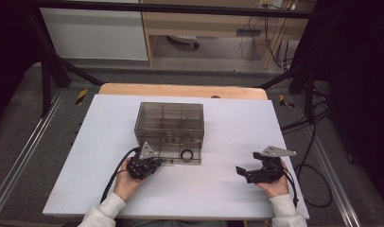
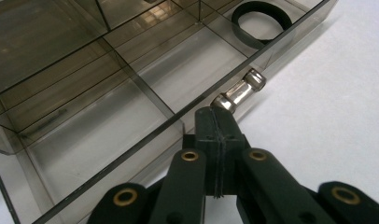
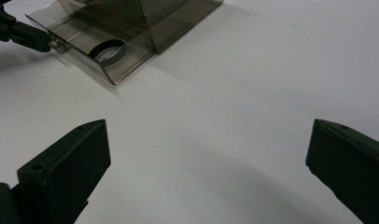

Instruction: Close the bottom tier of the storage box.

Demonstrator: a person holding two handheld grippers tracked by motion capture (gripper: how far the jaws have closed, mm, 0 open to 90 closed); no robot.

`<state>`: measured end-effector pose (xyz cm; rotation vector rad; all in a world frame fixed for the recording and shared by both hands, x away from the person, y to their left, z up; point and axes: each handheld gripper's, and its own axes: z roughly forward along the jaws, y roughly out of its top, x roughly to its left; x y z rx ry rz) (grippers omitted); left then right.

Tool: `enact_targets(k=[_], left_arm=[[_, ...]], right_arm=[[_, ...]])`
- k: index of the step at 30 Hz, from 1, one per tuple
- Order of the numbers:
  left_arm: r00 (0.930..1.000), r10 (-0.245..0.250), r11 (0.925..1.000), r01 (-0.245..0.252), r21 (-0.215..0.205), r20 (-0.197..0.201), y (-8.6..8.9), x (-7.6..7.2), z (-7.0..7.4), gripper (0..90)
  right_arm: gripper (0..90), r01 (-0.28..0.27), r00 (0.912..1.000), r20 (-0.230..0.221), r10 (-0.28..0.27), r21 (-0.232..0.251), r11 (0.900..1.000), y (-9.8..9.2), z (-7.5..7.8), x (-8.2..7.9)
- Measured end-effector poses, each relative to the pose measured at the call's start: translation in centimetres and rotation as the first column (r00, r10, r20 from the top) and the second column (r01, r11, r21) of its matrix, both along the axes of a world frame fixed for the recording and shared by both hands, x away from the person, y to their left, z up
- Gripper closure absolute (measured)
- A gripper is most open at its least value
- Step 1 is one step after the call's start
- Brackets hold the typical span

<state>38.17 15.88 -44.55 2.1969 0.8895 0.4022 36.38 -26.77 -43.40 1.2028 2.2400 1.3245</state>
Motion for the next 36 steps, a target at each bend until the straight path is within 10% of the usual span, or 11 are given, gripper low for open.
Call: enact_targets(k=[36], left_arm=[[0.9991,0.035,0.9994,-0.035,-0.002,0.022,0.39,0.87,-0.24,90.0]], right_arm=[[0.5,0.0,1.0,-0.002,0.0,0.001,1.0,0.01,0.0,0.01]])
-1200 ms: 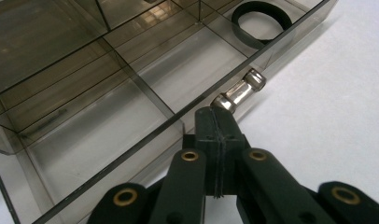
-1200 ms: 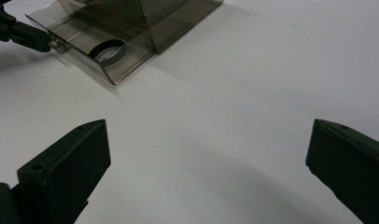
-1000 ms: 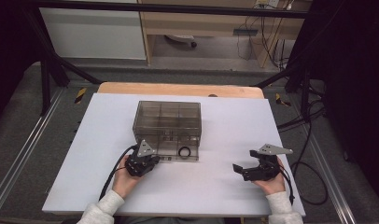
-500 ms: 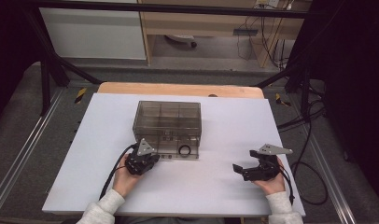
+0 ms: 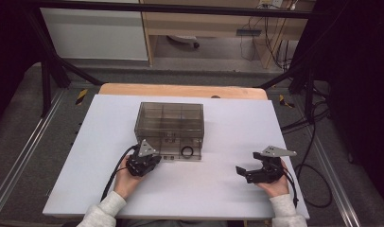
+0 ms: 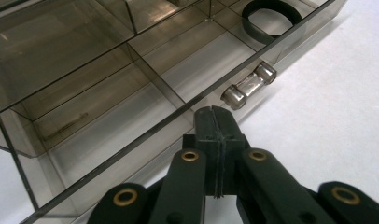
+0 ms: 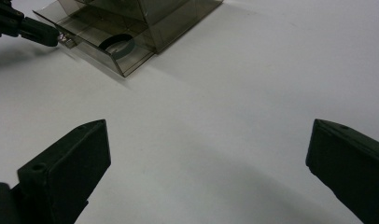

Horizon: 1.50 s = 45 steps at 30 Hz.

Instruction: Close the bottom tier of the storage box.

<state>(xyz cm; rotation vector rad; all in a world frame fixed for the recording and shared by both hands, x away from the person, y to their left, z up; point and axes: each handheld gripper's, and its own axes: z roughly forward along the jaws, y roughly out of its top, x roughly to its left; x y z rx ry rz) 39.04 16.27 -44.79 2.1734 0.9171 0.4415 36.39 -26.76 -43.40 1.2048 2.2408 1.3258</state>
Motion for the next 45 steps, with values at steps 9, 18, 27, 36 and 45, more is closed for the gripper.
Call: enact_targets(k=[9,18,27,36,45], left_arm=[[1.0,0.007,1.0,-0.007,0.0,0.006,0.1,0.2,0.0,90.0],[0.9997,0.018,0.9998,-0.018,0.0,0.014,0.1,0.5,-0.1,90.0],[0.9996,0.022,0.9997,-0.022,-0.001,0.02,0.2,0.6,-0.1,90.0],[0.9993,0.028,0.9996,-0.028,0.0,0.024,0.2,0.8,-0.2,90.0],[0.9988,0.034,0.9994,-0.034,0.006,0.036,0.1,1.2,-0.2,90.0]], right_arm=[[0.5,0.0,1.0,-0.001,0.0,-0.001,1.0,0.0,0.0,0.0],[0.5,-0.001,1.0,0.001,0.001,0.0,1.0,0.0,0.0,0.0],[0.5,0.0,1.0,-0.001,0.0,0.0,1.0,0.0,0.0,0.0],[0.5,0.0,1.0,0.001,0.0,0.0,1.0,0.0,0.0,0.0],[0.5,0.0,1.0,0.001,0.0,0.001,1.0,0.0,0.0,0.0]])
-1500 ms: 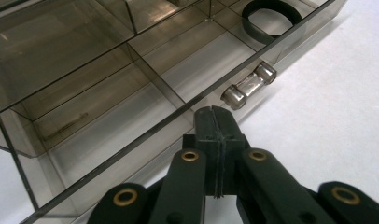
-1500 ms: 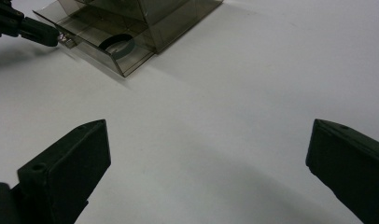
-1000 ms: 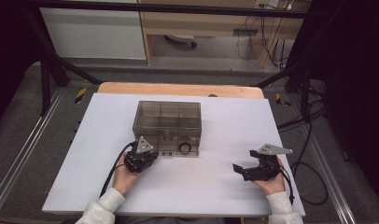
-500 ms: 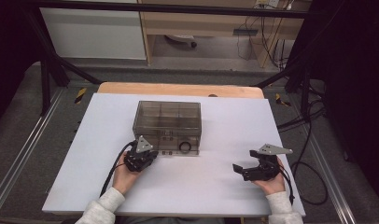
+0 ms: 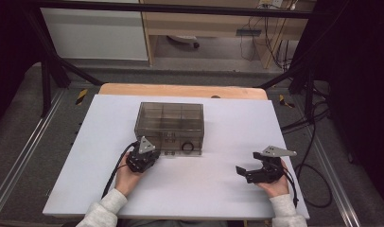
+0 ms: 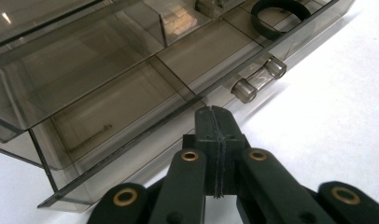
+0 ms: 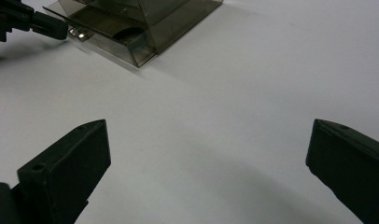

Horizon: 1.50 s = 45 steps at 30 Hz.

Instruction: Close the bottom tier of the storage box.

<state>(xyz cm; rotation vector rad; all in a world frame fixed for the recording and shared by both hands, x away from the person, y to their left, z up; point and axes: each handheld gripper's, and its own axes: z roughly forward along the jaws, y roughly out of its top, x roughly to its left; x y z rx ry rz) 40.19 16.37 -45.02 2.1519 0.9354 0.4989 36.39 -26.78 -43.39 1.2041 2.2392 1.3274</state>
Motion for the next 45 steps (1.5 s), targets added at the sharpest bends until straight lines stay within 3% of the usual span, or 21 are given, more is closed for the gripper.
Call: enact_targets(k=[45], left_arm=[[0.9998,0.019,0.9998,-0.019,-0.005,0.003,0.02,0.99,-0.15,90.0]], right_arm=[[0.5,0.001,1.0,-0.002,-0.001,0.002,1.0,0.0,-0.03,0.03]])
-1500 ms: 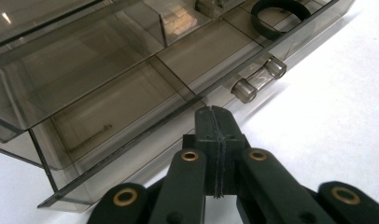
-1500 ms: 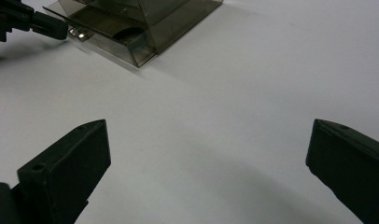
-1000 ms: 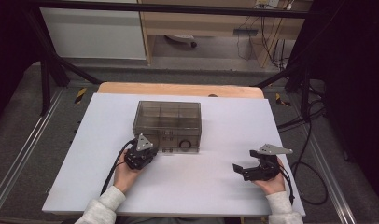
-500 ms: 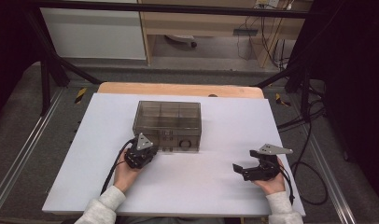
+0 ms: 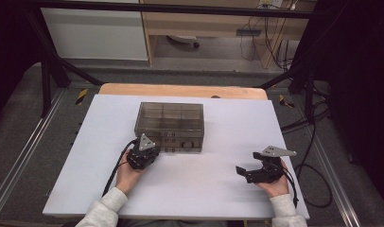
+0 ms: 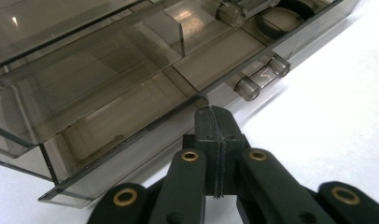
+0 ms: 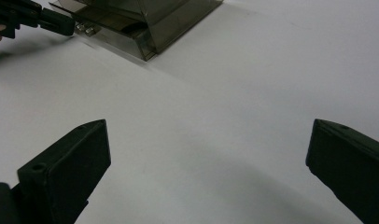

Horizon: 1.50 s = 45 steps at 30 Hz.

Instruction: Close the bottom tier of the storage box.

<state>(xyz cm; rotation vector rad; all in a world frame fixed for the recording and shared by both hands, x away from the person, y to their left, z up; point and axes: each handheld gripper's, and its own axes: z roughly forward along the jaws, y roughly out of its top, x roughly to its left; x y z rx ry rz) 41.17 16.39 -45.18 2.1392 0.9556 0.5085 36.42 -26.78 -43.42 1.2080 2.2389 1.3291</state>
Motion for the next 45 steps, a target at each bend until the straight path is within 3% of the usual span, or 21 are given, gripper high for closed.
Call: enact_targets(k=[45], left_arm=[[0.998,0.05,0.9987,-0.05,-0.013,0.038,0.2,0.81,-0.25,89.9]], right_arm=[[0.6,0.0,1.0,0.002,0.0,0.001,1.0,-0.03,0.01,0.0]])
